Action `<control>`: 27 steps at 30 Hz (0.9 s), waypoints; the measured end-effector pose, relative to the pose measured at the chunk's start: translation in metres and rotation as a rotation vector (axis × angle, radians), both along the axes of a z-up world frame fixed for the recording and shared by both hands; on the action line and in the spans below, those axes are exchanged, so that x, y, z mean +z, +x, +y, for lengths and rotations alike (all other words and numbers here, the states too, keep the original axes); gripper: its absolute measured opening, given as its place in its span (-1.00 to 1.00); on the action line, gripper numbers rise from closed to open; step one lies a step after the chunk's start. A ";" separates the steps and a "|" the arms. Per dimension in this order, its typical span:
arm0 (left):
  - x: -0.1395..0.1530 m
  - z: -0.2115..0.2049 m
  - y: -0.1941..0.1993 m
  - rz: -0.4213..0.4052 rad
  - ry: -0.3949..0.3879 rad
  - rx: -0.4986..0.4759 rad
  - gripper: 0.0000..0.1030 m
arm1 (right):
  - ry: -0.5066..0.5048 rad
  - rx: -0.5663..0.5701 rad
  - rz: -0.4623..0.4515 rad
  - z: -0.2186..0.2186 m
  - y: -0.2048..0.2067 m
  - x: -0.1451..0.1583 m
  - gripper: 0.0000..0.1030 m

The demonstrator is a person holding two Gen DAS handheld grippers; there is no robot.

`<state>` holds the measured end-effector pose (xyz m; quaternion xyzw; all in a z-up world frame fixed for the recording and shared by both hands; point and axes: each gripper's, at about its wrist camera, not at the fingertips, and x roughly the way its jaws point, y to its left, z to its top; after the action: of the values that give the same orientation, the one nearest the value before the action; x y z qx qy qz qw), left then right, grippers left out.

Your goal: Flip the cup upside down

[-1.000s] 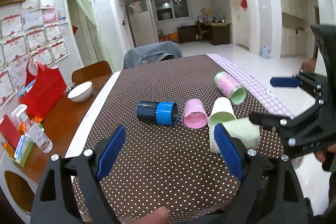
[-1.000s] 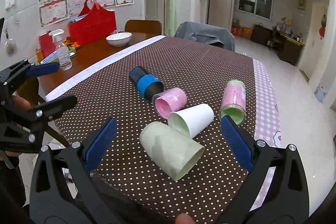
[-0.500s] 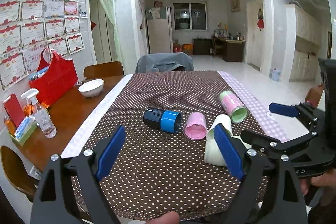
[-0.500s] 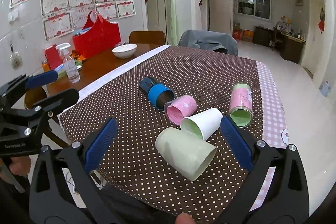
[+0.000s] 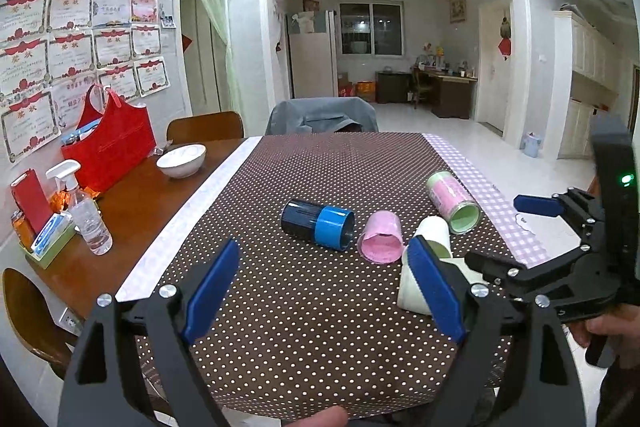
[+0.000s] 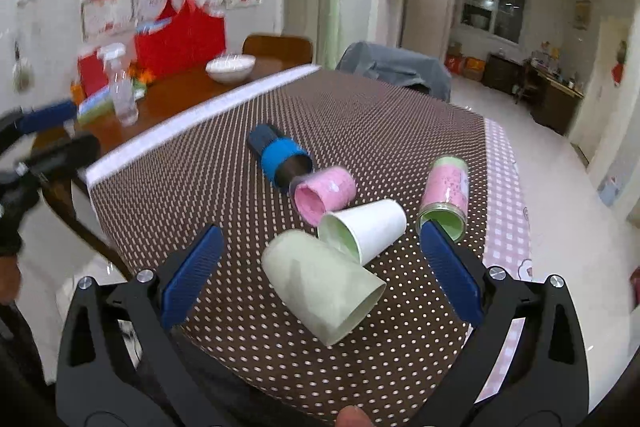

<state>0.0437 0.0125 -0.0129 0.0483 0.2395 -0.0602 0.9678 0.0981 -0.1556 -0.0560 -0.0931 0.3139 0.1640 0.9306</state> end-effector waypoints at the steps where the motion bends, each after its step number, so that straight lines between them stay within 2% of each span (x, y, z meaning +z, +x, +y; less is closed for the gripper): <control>1: -0.001 0.001 0.001 0.003 0.000 0.002 0.64 | -0.030 0.012 0.015 0.003 0.004 -0.005 0.88; 10: -0.012 0.009 0.010 0.027 0.013 0.013 0.64 | -0.327 0.208 0.154 0.044 0.035 -0.056 0.88; 20: -0.023 0.014 0.018 0.052 0.005 0.024 0.64 | -0.624 0.343 0.264 0.067 0.053 -0.095 0.88; 24: -0.025 0.018 0.018 0.055 0.000 0.027 0.64 | -0.702 0.364 0.294 0.073 0.058 -0.106 0.88; 27: -0.025 0.020 0.020 0.058 -0.004 0.030 0.64 | -0.725 0.376 0.320 0.075 0.062 -0.112 0.82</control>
<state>0.0640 0.0329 -0.0374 0.0410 0.2681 -0.0474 0.9613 0.1604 -0.0810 -0.1679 -0.4425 0.4691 0.2221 0.7313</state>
